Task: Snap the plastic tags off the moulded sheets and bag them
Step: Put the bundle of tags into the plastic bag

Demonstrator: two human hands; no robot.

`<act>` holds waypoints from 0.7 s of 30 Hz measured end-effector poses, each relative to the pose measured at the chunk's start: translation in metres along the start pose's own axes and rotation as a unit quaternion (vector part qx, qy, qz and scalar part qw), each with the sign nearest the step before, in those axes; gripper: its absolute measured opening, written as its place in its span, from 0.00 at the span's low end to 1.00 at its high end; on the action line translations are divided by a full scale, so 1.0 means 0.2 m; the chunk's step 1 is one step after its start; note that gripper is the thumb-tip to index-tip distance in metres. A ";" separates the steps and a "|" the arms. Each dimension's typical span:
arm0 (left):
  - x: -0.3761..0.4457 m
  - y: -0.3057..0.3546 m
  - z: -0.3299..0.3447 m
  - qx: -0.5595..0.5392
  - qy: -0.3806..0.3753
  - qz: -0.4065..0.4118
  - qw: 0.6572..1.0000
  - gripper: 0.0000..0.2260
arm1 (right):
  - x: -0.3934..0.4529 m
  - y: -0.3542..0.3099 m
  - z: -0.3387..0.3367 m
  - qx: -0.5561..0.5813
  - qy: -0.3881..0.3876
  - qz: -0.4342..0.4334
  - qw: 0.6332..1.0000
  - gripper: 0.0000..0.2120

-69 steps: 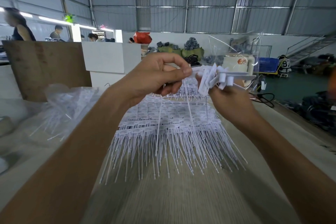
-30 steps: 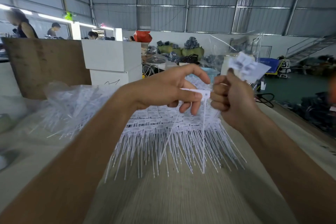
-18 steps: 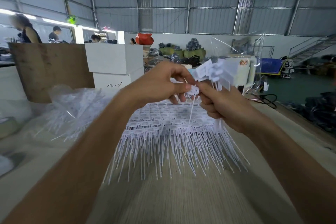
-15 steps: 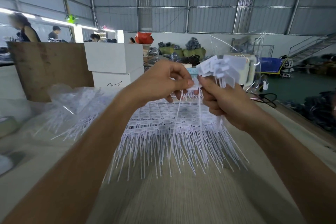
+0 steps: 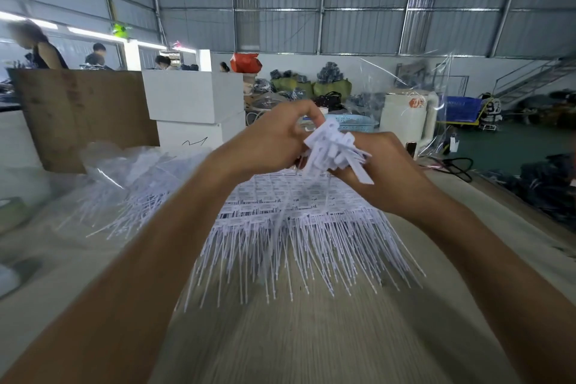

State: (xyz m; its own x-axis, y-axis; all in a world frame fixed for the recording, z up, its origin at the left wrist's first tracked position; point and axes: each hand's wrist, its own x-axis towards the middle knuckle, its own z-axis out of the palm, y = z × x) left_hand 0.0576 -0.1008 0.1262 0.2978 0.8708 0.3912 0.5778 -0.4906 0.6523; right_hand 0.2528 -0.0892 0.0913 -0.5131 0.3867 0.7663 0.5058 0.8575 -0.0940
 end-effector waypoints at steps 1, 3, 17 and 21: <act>0.00 0.00 0.01 -0.002 -0.013 -0.004 1.000 0.11 | 0.00 0.00 0.00 -0.018 -0.001 -0.020 1.000 0.17; -0.01 0.00 0.00 -0.018 -0.028 -0.010 0.999 0.08 | 0.00 0.00 0.00 -0.050 0.001 -0.072 0.996 0.13; -0.03 -0.01 -0.05 -0.062 -0.053 0.036 0.996 0.03 | -0.01 0.02 0.01 0.069 0.061 0.089 0.992 0.16; -0.03 0.01 -0.04 -0.059 -0.036 0.066 0.995 0.02 | 0.01 0.00 0.01 0.265 0.110 0.122 0.950 0.07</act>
State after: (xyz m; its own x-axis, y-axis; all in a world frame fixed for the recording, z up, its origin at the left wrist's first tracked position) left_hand 0.0504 -0.1077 0.1298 0.4210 0.7961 0.4347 0.4384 -0.5982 0.6708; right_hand 0.2509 -0.0883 0.0910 -0.2388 0.5665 0.7887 0.1411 0.8238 -0.5491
